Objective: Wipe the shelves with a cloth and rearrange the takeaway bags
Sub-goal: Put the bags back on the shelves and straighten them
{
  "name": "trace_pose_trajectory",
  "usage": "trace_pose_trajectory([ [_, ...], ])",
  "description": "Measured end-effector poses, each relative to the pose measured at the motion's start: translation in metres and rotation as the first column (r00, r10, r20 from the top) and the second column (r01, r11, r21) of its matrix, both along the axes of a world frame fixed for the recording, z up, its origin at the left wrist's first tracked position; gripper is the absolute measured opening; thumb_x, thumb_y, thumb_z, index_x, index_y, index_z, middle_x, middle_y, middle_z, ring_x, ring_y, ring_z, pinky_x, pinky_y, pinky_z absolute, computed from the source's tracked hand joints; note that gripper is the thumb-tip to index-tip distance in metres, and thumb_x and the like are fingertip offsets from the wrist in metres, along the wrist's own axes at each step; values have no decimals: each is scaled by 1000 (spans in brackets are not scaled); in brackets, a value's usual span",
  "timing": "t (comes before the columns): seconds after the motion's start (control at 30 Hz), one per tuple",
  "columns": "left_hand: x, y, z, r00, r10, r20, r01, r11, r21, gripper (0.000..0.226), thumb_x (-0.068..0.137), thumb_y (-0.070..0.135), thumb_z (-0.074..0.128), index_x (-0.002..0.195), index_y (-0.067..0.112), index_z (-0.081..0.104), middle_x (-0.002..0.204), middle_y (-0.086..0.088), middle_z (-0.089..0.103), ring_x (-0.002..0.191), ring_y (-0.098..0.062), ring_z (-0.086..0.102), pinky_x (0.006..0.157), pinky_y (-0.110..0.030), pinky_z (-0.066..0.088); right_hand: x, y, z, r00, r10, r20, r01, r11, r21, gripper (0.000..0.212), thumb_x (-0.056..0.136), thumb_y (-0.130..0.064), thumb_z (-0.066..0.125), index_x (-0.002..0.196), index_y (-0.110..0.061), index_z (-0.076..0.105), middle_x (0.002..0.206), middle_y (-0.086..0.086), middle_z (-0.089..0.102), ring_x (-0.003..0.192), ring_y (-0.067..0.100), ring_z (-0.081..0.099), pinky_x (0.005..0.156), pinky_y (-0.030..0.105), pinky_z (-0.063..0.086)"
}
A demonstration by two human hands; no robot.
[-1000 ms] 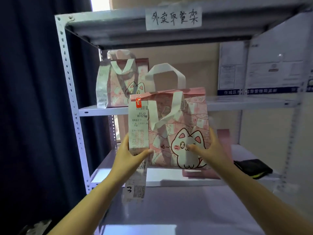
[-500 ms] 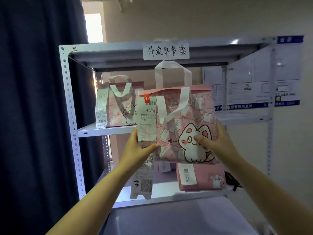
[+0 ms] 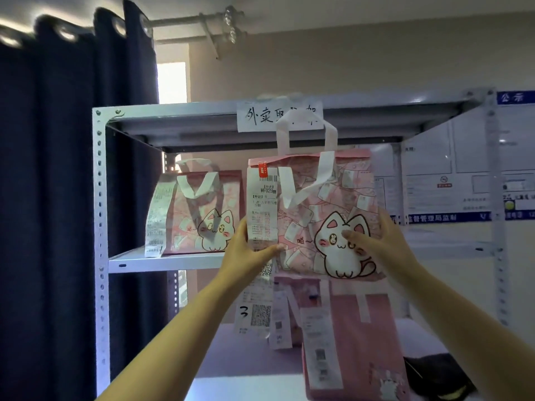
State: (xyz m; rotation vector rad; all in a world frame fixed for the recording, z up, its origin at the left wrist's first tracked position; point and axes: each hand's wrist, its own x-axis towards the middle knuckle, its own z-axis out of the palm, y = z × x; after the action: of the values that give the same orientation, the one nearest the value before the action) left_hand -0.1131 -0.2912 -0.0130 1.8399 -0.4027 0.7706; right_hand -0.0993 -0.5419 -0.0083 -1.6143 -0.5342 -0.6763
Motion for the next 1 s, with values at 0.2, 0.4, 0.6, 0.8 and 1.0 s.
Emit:
trace_pose_trajectory([
  [0.2, 63, -10, 20, 997, 77, -14, -77, 997, -1, 69, 69, 26, 85, 126, 29, 46, 113, 11, 65, 104, -8, 63, 95, -35, 48, 71, -10, 21, 996, 85, 15, -85, 996, -3, 56, 77, -31, 76, 125, -34, 47, 110, -26, 56, 106, 2, 55, 93, 30, 43],
  [0.4, 108, -11, 19, 983, 176, -46, -176, 984, 14, 68, 67, 30, 85, 123, 28, 47, 109, 10, 67, 100, -9, 65, 94, -40, 50, 130, -14, 25, 983, 182, -27, -183, 983, -29, 53, 79, -28, 75, 124, -35, 48, 106, -24, 62, 95, -8, 58, 72, 13, 44],
  [0.6, 141, 0, 21, 972, 216, -88, -212, 976, 48, 73, 69, 29, 84, 130, 27, 44, 112, 9, 67, 98, -8, 65, 85, -37, 53, 189, -6, 28, 975, 197, -105, -212, 966, -150, 56, 77, -5, 75, 119, -31, 49, 111, -5, 67, 98, 12, 66, 82, 33, 57],
  [0.8, 161, 10, 18, 959, 262, -106, -251, 962, 107, 66, 72, 27, 83, 124, 34, 43, 107, 15, 65, 85, 2, 66, 67, -16, 47, 218, -2, 30, 975, 180, -131, -208, 949, -238, 61, 76, 5, 73, 120, -28, 46, 104, -8, 66, 92, 7, 65, 62, 14, 52],
  [1.0, 175, 11, 14, 948, 303, -94, -294, 950, 105, 74, 73, 23, 82, 132, 32, 39, 109, 21, 59, 97, 2, 59, 83, -26, 51, 226, 3, 27, 979, 130, -159, -171, 943, -286, 57, 82, -8, 72, 127, -26, 43, 111, -11, 63, 99, 5, 62, 76, 18, 54],
])
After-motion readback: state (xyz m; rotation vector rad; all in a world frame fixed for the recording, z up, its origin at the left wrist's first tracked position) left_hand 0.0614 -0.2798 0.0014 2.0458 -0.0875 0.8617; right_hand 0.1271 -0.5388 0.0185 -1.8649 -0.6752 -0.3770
